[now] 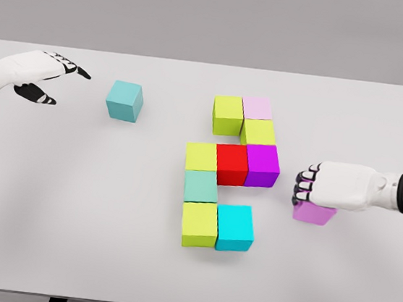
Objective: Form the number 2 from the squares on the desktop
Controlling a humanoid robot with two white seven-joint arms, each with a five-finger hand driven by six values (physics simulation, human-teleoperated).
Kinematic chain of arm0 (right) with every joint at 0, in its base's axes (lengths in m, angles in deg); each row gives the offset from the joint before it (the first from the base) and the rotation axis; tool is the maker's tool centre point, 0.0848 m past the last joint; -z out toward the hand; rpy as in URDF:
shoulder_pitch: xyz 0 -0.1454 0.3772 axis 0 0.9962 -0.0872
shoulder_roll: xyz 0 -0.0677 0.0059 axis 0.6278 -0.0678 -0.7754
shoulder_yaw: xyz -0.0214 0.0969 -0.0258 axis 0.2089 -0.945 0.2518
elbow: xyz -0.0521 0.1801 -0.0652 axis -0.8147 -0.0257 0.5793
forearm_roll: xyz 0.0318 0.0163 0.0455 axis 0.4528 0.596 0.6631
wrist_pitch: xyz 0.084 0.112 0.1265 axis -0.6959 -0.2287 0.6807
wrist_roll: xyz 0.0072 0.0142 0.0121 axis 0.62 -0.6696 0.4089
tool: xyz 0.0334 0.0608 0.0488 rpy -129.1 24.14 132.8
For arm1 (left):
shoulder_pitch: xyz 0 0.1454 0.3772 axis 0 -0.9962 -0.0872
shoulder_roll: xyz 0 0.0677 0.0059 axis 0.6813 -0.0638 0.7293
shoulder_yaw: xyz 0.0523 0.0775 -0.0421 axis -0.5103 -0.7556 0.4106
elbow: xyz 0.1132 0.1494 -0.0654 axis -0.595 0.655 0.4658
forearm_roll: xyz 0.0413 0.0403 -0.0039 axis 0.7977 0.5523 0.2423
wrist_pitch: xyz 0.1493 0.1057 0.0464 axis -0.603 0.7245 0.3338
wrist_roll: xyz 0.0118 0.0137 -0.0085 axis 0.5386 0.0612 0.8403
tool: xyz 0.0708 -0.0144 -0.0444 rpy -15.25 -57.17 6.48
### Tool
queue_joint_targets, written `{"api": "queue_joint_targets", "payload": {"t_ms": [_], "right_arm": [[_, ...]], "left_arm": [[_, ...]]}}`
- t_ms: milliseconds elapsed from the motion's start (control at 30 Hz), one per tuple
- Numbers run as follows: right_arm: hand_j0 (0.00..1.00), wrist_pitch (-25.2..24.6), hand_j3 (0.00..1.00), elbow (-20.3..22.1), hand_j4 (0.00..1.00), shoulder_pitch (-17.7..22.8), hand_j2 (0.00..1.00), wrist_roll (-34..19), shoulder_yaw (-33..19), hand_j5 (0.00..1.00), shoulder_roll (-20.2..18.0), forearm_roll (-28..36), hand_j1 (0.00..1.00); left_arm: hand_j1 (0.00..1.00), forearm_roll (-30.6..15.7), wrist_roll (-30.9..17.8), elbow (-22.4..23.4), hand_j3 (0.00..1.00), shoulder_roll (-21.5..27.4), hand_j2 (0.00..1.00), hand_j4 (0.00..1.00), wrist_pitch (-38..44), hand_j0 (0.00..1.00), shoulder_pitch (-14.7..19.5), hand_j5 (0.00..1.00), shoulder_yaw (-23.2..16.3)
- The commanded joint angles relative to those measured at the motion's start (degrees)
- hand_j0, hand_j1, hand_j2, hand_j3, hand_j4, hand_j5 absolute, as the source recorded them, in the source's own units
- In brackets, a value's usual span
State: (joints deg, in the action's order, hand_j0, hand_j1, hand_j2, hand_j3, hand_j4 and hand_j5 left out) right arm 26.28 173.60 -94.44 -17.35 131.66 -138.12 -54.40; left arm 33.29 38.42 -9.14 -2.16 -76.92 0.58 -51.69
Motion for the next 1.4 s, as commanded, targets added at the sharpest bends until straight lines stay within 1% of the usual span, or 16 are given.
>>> {"api": "queue_joint_targets", "payload": {"t_ms": [0, 133, 300, 600, 633, 667, 700, 733, 867, 933, 1100, 1133, 1200, 1300, 1333, 1367], "right_arm": [[0.57, -0.1, 0.57, 0.0, 0.57, 0.0, 0.57, 0.1, 0.1, 0.57, 0.2, 1.9, 0.57], [0.57, -0.1, 0.57, 0.1, 0.57, 0.0, 0.57, 0.2, 0.1, 0.57, 0.5, 4.4, 0.57], [0.57, -0.1, 0.57, 0.1, 0.57, 0.1, 0.57, 0.2, 0.3, 0.57, 0.6, 7.0, 0.57], [0.58, -0.1, 0.58, 0.1, 0.58, 0.6, 0.58, 0.2, 2.2, 0.58, -0.2, 7.3, 0.58], [0.67, -0.1, 0.67, 0.1, 0.67, 0.6, 0.67, 0.2, 2.3, 0.67, -0.2, 7.3, 0.67], [0.94, -0.1, 0.94, 0.1, 0.94, 0.7, 0.94, 0.3, 2.3, 0.94, -0.3, 7.3, 0.94], [1.00, -0.1, 1.00, 0.1, 1.00, 0.8, 1.00, 0.5, 2.3, 1.00, -0.4, 7.3, 1.00], [1.00, -0.1, 1.00, 0.1, 1.00, 0.8, 1.00, 0.5, 2.3, 1.00, -0.5, 7.3, 1.00], [1.00, -0.1, 1.00, 0.0, 1.00, 0.8, 1.00, 0.5, 2.2, 1.00, -0.8, 8.8, 1.00], [1.00, -0.1, 1.00, 0.1, 1.00, 0.7, 1.00, 0.5, 1.5, 1.00, -2.5, 11.3, 1.00], [1.00, -0.1, 1.00, -1.7, 1.00, 0.4, 1.00, 0.6, -6.4, 1.00, -8.8, 20.6, 1.00], [1.00, -0.1, 1.00, -3.2, 1.00, 0.9, 1.00, 0.5, -10.1, 1.00, -9.5, 21.1, 1.00], [1.00, -0.1, 1.00, -3.3, 1.00, 3.3, 1.00, 0.2, -13.7, 1.00, -10.6, 21.9, 1.00], [1.00, -0.1, 1.00, -5.0, 1.00, 3.3, 1.00, 0.0, -12.0, 1.00, -11.0, 20.8, 1.00], [1.00, -0.1, 1.00, -6.0, 1.00, 0.9, 1.00, 0.2, -7.7, 1.00, -12.3, 20.4, 1.00], [0.99, -0.1, 0.99, -6.3, 0.99, -6.2, 0.99, 0.2, 0.6, 0.99, -13.3, 20.5, 0.99]], "left_arm": [[0.85, -0.1, 0.0, -0.1, 0.85, 0.1, 0.85, 0.85, 0.1, 0.85, 0.1, 0.85, -0.1], [0.87, 1.4, -0.9, -3.3, 0.87, -0.2, 0.87, 0.87, 0.1, 0.87, -0.4, 0.87, -0.1], [0.87, 1.4, -1.9, -4.7, 0.87, -0.5, 0.87, 0.87, 0.1, 0.87, -1.5, 0.87, -0.9], [0.87, 1.5, -2.9, -9.8, 0.87, -0.8, 0.87, 0.87, 0.1, 0.87, -2.3, 0.87, -1.1], [0.87, 1.6, -2.9, -10.7, 0.87, -0.8, 0.87, 0.87, 0.1, 0.87, -2.5, 0.87, -1.1], [0.87, 1.6, -3.0, -11.4, 0.87, -0.8, 0.87, 0.87, 0.1, 0.87, -2.6, 0.87, -1.1], [0.87, 1.6, -3.0, -12.0, 0.87, -0.8, 0.87, 0.87, 0.1, 0.87, -2.7, 0.87, -1.1], [0.87, 1.6, -3.0, -12.1, 0.87, -0.7, 0.87, 0.87, 0.1, 0.87, -2.8, 0.87, -1.1], [0.87, 1.7, -2.9, -11.2, 0.87, -0.6, 0.87, 0.87, 0.1, 0.87, -2.7, 0.87, -1.0], [0.87, 1.7, -2.9, -9.7, 0.87, -0.6, 0.87, 0.87, 0.1, 0.87, -2.6, 0.87, -0.9], [0.90, 1.8, -3.0, -4.4, 0.90, -2.2, 0.90, 0.90, 0.1, 0.90, -1.2, 0.90, -1.1], [0.90, 1.9, -3.3, -3.0, 0.90, -3.3, 0.90, 0.90, 0.1, 0.90, -0.8, 0.90, -1.1], [0.90, 1.9, -4.7, -1.0, 0.90, -5.3, 0.90, 0.90, 0.1, 0.90, -0.1, 0.90, -1.1], [0.90, 2.3, -4.9, 1.4, 0.90, -7.2, 0.90, 0.90, 0.1, 0.90, 0.7, 0.90, -1.1], [0.90, 2.3, -5.0, 1.5, 0.90, -7.2, 0.90, 0.90, 0.1, 0.90, 0.7, 0.90, -1.1], [0.90, 2.3, -5.0, 1.7, 0.90, -7.2, 0.90, 0.90, 0.1, 0.90, 0.7, 0.90, -1.1]]}}
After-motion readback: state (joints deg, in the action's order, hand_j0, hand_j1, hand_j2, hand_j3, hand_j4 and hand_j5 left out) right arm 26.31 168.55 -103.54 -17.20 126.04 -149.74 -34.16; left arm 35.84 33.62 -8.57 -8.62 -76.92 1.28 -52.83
